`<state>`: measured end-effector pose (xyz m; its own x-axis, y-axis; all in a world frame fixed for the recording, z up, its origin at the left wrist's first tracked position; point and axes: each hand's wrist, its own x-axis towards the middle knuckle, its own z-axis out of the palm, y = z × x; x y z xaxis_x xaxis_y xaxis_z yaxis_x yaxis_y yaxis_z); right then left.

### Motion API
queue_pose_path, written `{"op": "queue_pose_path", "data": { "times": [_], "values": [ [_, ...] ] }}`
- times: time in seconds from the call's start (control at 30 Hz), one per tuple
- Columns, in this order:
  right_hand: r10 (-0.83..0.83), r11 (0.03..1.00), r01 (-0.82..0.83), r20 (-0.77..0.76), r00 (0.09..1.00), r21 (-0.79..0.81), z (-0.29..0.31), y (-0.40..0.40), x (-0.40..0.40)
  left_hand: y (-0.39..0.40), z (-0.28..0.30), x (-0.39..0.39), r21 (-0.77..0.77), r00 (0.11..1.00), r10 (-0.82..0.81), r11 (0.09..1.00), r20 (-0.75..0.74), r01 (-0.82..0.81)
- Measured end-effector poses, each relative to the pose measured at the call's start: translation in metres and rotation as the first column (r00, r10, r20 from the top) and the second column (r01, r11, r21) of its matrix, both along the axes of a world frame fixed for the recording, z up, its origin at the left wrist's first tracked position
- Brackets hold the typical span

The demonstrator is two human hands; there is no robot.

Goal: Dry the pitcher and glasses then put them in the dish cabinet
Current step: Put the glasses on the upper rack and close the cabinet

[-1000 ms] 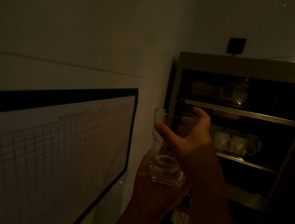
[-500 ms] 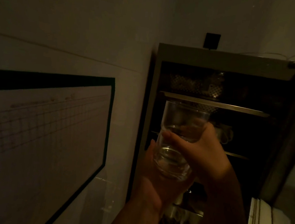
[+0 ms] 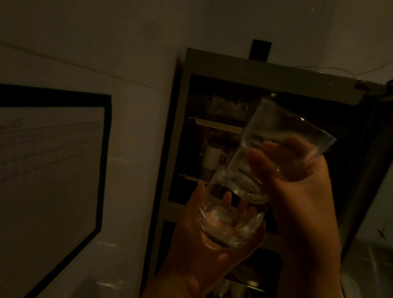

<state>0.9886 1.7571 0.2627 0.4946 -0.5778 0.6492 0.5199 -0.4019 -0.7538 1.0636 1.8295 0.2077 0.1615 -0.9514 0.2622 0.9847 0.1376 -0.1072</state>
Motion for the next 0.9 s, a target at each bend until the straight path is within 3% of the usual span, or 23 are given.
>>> {"op": "queue_pose_path", "data": {
  "times": [0.03,0.1,0.13,0.17,0.3,0.4,0.57,0.7,0.9],
  "values": [
    [-0.011,1.000,0.012,0.036,0.999,-0.022,0.003,-0.002,-0.001,-0.002,0.003,-0.002,0.091,0.982,0.187,0.978,0.015,-0.188],
    [-0.036,0.997,0.045,0.142,0.989,-0.059,0.009,-0.006,-0.001,-0.007,-0.005,-0.001,0.124,0.967,0.215,0.972,-0.136,-0.199],
    [-0.054,0.996,0.066,0.200,0.978,-0.056,0.011,-0.010,0.000,-0.009,-0.006,0.002,0.097,0.963,0.253,0.960,0.090,-0.262],
    [-0.065,0.997,0.075,0.251,0.966,-0.031,0.012,-0.014,0.002,-0.009,-0.008,0.004,0.162,0.939,0.279,0.936,0.201,-0.313],
    [0.081,0.955,-0.177,0.367,0.927,0.239,0.017,-0.038,0.006,-0.016,0.010,0.025,0.225,0.938,0.308,0.914,0.158,-0.338],
    [0.230,0.870,-0.341,0.317,0.920,0.357,0.019,-0.064,0.008,-0.025,0.017,0.037,0.249,0.936,0.312,0.905,0.166,-0.346],
    [0.322,0.849,-0.338,0.110,0.940,0.406,0.021,-0.100,0.019,-0.045,0.022,0.053,0.232,0.913,0.358,0.888,0.197,-0.398],
    [0.220,0.926,-0.193,-0.049,0.974,0.324,0.023,-0.127,0.024,-0.059,0.032,0.063,0.244,0.879,0.434,0.847,0.197,-0.473],
    [0.100,0.984,-0.086,-0.083,0.992,0.156,0.033,-0.156,0.032,-0.080,0.044,0.075,0.154,0.805,0.518,0.805,0.289,-0.573]
  ]
}}
